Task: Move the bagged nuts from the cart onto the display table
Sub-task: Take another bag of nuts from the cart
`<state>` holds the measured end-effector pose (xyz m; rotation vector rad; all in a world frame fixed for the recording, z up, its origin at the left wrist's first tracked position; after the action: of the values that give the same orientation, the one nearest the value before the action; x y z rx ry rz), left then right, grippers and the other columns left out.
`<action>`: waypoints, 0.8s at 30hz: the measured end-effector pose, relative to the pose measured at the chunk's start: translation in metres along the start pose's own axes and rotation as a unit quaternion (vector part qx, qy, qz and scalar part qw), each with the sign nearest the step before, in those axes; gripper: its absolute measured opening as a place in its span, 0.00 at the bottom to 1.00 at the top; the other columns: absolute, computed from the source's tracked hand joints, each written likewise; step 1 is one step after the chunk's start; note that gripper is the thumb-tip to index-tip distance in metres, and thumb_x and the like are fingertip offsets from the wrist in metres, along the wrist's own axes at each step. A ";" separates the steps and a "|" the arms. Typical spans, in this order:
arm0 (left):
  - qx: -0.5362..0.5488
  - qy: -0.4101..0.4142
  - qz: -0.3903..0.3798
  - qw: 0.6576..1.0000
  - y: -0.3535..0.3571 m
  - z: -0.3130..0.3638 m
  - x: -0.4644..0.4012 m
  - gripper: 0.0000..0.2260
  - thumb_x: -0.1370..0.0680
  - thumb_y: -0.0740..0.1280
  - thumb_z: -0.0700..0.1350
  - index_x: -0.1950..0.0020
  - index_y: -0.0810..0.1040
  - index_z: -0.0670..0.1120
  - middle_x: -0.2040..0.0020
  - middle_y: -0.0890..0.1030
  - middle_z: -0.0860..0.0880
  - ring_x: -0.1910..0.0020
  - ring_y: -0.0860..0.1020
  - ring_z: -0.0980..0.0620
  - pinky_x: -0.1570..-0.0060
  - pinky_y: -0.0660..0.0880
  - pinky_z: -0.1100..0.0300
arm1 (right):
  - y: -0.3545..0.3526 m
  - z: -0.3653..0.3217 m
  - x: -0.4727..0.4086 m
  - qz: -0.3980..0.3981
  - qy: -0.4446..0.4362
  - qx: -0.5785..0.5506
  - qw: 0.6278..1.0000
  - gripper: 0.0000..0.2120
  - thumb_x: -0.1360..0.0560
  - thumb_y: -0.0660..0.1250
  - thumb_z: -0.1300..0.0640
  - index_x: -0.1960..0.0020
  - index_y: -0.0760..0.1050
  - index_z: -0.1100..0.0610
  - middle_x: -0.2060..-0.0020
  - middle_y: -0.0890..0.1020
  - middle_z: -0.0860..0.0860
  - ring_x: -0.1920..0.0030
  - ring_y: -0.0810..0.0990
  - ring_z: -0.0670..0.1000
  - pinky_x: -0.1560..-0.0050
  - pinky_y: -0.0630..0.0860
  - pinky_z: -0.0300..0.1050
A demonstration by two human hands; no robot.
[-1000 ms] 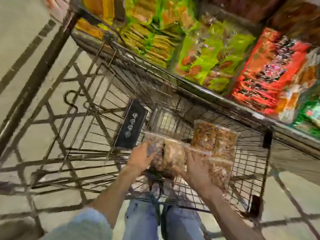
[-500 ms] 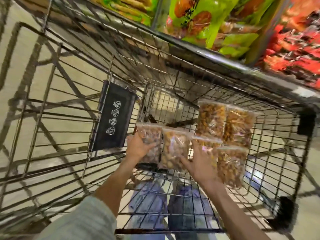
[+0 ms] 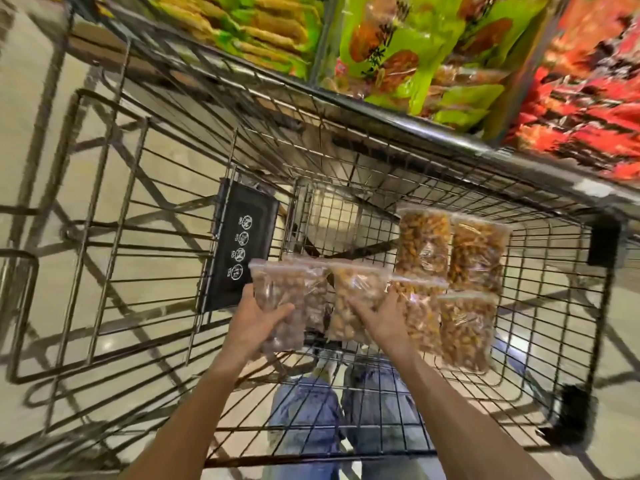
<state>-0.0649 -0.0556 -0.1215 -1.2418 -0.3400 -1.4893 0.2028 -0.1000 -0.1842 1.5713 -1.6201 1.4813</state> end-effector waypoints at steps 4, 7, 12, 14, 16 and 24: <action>0.027 -0.006 0.011 1.000 -0.005 -0.003 -0.003 0.23 0.24 0.78 0.50 0.35 0.72 0.47 0.49 0.81 0.52 0.54 0.81 0.53 0.60 0.76 0.58 | 0.004 -0.013 0.009 -0.009 0.030 -0.103 0.994 0.30 0.26 0.81 0.50 0.39 0.63 0.55 0.44 0.80 0.52 0.48 0.86 0.54 0.46 0.87 0.53; 0.049 -0.008 0.007 0.999 -0.004 -0.004 -0.007 0.23 0.25 0.78 0.49 0.36 0.71 0.48 0.49 0.80 0.53 0.55 0.79 0.57 0.61 0.73 0.63 | 0.003 -0.008 0.007 -0.025 0.031 -0.147 0.988 0.36 0.28 0.82 0.46 0.34 0.62 0.53 0.37 0.79 0.54 0.40 0.83 0.57 0.36 0.82 0.59; 0.094 -0.009 -0.027 0.995 0.000 0.000 -0.002 0.23 0.26 0.80 0.49 0.37 0.72 0.49 0.46 0.83 0.49 0.48 0.84 0.48 0.53 0.81 0.53 | -0.021 -0.003 0.023 -0.039 0.030 -0.197 0.979 0.33 0.22 0.76 0.48 0.23 0.64 0.53 0.49 0.79 0.48 0.52 0.83 0.49 0.59 0.81 0.41; 0.102 -0.005 -0.051 0.993 0.001 0.004 0.006 0.25 0.28 0.80 0.52 0.37 0.73 0.50 0.44 0.84 0.47 0.46 0.85 0.45 0.50 0.83 0.47 | -0.032 -0.003 0.033 -0.056 0.015 -0.196 0.979 0.30 0.21 0.75 0.48 0.25 0.66 0.54 0.51 0.78 0.46 0.55 0.81 0.46 0.66 0.79 0.36; 0.115 0.012 -0.079 0.990 0.001 0.015 0.023 0.27 0.30 0.81 0.55 0.36 0.74 0.51 0.43 0.84 0.46 0.47 0.86 0.46 0.46 0.84 0.44 | -0.047 -0.006 0.053 -0.052 -0.007 -0.197 0.979 0.27 0.22 0.76 0.48 0.30 0.68 0.56 0.51 0.79 0.46 0.55 0.82 0.46 0.69 0.78 0.33; 0.177 0.058 -0.161 0.969 -0.006 0.068 0.123 0.33 0.35 0.84 0.61 0.34 0.72 0.69 0.39 0.85 0.49 0.41 0.85 0.44 0.36 0.79 0.39 | -0.097 -0.023 0.178 -0.022 -0.120 -0.287 0.950 0.28 0.24 0.76 0.40 0.30 0.73 0.50 0.49 0.84 0.49 0.54 0.82 0.42 0.56 0.81 0.37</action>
<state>-0.0151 -0.0687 0.0098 -0.8384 -0.7220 -1.6774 0.2365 -0.1352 0.0140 1.4608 -1.9097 0.7045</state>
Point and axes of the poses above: each hand's wrist, its own x-axis away from the middle knuckle, its own y-axis out of the palm, z = x × y, the point moved 4 cm from there along -x, towards the middle knuckle
